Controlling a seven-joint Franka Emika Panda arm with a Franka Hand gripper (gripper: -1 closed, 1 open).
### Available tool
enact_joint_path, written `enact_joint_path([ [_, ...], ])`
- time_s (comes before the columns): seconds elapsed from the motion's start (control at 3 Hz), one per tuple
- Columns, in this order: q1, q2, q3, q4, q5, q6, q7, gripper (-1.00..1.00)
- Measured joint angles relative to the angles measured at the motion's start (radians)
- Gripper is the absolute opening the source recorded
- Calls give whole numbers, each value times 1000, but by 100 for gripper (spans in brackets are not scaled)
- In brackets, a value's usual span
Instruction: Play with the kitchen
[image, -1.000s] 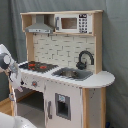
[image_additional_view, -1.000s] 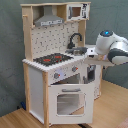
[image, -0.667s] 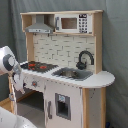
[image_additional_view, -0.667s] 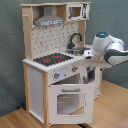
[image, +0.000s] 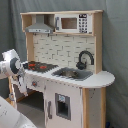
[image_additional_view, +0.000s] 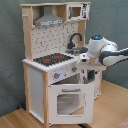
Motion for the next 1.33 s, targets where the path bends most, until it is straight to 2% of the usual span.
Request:
enact_joint_path([
  [0.67,-46,130,105,0,-1,129,-4,100],
  [1.0,-109,168,169,-5,-1,158,-22,100],
  [1.33,-141,169,196,-5,-1,160,-28,100],
])
